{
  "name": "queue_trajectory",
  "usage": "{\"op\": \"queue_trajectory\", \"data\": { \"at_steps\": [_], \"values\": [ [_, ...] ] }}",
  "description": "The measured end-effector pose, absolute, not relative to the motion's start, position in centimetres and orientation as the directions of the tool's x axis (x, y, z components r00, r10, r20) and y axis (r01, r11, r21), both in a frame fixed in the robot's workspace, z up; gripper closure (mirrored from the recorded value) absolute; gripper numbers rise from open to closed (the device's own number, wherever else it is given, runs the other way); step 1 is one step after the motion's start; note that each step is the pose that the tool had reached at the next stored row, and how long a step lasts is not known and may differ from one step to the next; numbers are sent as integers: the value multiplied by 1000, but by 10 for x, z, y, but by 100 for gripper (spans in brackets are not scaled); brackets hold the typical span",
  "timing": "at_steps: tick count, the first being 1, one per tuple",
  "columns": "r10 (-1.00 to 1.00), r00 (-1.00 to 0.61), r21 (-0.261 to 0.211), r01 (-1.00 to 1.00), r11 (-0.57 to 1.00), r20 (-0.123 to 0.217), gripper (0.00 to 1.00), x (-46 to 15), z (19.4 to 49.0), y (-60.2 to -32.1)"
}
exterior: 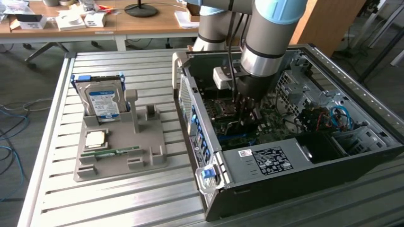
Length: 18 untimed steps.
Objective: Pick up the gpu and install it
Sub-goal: 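Insert the gpu into the slot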
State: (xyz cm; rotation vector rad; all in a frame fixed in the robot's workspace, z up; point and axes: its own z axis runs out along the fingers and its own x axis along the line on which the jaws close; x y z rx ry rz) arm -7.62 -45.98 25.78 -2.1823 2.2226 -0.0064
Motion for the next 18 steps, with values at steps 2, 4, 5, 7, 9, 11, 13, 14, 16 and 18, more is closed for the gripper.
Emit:
{"op": "queue_trajectory", "data": {
  "at_steps": [2, 4, 5, 7, 9, 11, 13, 14, 16, 18],
  "values": [
    [-1000, -18, -22, -1000, 18, -16, 66, -76, 263, -460],
    [-1000, -18, -22, -1000, 18, -16, 66, -76, 269, -460],
    [-1000, -18, -22, -1000, 18, -16, 66, -76, 272, -460],
    [-1000, -18, -22, -1000, 18, -16, 66, -76, 279, -460],
    [-1000, -18, -22, -1000, 18, -16, 66, -76, 287, -460],
    [-1000, -18, -22, -1000, 18, -16, 66, -76, 294, -460],
    [-1000, -18, -22, -1000, 18, -16, 66, -76, 299, -460],
    [-1000, -18, -22, -1000, 18, -16, 66, -76, 302, -460],
    [-1000, -18, -22, -1000, 18, -16, 66, -76, 307, -460],
    [-1000, -18, -22, -1000, 19, -16, 66, -76, 312, -460]
  ]
}}
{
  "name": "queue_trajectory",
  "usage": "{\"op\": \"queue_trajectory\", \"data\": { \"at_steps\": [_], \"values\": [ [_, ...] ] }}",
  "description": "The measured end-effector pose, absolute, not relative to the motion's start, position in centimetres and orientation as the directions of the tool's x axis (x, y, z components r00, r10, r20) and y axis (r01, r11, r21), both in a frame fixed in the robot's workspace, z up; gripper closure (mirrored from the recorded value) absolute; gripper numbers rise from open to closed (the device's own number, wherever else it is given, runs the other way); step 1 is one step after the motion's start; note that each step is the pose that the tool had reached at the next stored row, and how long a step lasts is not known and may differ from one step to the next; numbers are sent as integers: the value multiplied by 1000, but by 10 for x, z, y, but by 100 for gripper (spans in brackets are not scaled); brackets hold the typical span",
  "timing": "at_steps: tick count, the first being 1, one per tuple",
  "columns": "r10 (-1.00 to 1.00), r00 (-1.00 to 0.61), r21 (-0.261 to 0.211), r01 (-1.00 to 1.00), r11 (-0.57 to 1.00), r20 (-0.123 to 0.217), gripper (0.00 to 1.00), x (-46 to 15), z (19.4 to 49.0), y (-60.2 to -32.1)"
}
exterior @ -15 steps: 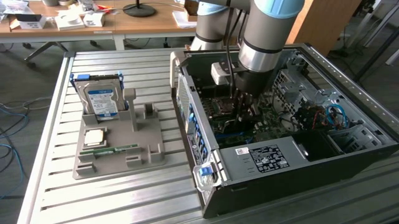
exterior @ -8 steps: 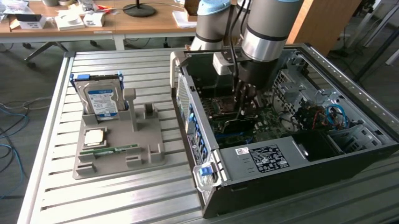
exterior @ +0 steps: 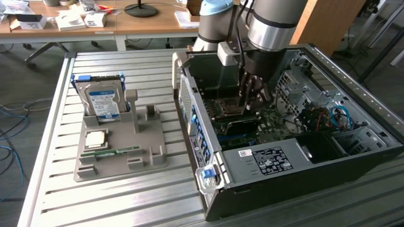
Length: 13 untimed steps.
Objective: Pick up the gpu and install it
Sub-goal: 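Insert the gpu into the slot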
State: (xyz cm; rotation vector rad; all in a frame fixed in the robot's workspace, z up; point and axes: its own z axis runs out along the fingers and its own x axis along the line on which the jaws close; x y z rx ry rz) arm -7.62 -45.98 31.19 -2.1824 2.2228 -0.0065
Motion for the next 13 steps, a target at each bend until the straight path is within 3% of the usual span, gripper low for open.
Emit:
{"op": "queue_trajectory", "data": {
  "at_steps": [13],
  "values": [
    [-1000, -18, -22, -1000, 18, -16, 66, -76, 333, -460]
  ]
}}
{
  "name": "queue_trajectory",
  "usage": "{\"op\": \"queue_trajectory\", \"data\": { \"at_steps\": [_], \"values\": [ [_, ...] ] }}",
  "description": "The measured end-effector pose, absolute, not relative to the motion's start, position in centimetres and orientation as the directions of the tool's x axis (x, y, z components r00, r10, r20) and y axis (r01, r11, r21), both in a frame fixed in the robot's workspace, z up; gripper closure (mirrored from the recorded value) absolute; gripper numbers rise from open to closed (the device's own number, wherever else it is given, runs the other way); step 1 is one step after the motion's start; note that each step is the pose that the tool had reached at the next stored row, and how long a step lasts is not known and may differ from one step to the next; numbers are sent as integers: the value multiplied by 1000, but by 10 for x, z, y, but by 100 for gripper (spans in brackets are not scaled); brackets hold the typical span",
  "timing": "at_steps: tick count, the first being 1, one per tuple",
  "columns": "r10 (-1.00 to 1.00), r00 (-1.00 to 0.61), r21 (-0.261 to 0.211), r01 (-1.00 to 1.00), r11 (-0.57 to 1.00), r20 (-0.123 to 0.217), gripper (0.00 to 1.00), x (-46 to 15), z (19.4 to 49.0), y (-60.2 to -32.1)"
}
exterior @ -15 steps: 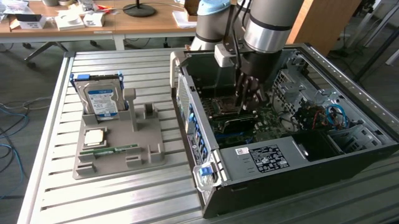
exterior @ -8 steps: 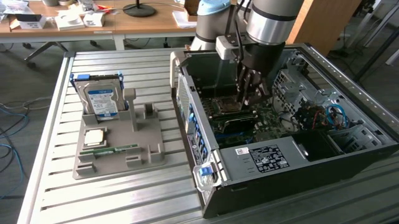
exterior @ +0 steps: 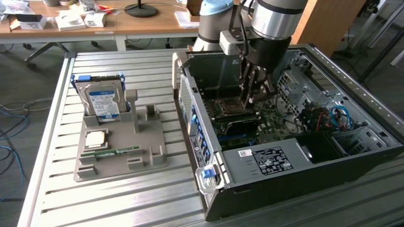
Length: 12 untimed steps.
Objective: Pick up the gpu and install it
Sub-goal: 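Insert the gpu into the slot, then press down on the gpu until it lock into place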
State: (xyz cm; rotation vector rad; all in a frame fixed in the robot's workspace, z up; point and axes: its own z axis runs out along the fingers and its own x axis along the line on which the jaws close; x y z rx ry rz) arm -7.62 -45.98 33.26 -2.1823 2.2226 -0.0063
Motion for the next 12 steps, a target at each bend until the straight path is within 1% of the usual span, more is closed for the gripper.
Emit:
{"op": "queue_trajectory", "data": {
  "at_steps": [11, 12],
  "values": [
    [-1000, -18, -22, -1000, 18, -16, 66, -76, 333, -460],
    [-1000, -18, -22, -1000, 18, -16, 67, -76, 333, -460]
  ]
}}
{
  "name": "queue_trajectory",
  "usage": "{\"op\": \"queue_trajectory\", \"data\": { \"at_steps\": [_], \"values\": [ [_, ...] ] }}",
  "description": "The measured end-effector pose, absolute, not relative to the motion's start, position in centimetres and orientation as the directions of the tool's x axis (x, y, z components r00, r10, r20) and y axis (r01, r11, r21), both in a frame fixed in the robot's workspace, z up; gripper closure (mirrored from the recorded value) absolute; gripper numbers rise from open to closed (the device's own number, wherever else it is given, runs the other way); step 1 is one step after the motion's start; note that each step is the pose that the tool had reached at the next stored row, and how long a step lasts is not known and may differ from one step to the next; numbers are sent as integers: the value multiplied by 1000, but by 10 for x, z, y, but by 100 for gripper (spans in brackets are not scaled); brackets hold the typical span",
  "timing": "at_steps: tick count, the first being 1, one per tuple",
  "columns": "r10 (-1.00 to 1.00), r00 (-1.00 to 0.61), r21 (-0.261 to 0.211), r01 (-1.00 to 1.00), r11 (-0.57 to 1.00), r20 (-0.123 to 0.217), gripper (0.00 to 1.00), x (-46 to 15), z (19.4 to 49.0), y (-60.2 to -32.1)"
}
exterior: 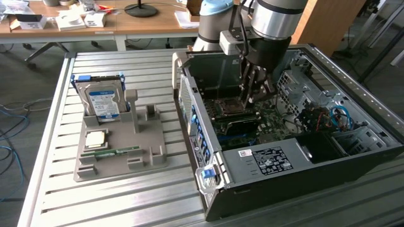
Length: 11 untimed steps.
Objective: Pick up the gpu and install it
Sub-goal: 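Press down on the gpu until it lock into place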
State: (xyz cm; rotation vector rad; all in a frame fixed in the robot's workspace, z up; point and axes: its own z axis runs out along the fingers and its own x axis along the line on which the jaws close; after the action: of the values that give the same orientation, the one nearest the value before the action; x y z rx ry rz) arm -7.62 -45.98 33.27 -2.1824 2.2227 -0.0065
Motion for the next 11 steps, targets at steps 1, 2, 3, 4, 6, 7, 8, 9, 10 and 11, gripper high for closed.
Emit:
{"op": "queue_trajectory", "data": {
  "at_steps": [1, 2, 3, 4, 6, 7, 8, 9, 10, 11],
  "values": [
    [-1000, -18, -22, -1000, 18, -16, 67, -76, 333, -460],
    [-1000, -18, -22, -1000, 18, -16, 74, -76, 333, -460],
    [-1000, -18, -22, -1000, 18, -16, 80, -76, 333, -460],
    [-1000, -18, -22, -1000, 18, -16, 80, -76, 333, -460],
    [-1000, -18, -22, -1000, 18, -16, 89, -76, 333, -460],
    [-1000, -18, -22, -1000, 18, -16, 89, -76, 333, -460],
    [-1000, -18, -22, -1000, 18, -16, 89, -76, 333, -460],
    [-1000, -18, -22, -1000, 18, -16, 89, -76, 333, -460],
    [-1000, -18, -22, -1000, 18, -16, 89, -76, 333, -460],
    [-1000, -18, -22, -1000, 18, -16, 89, -76, 333, -460]
  ]
}}
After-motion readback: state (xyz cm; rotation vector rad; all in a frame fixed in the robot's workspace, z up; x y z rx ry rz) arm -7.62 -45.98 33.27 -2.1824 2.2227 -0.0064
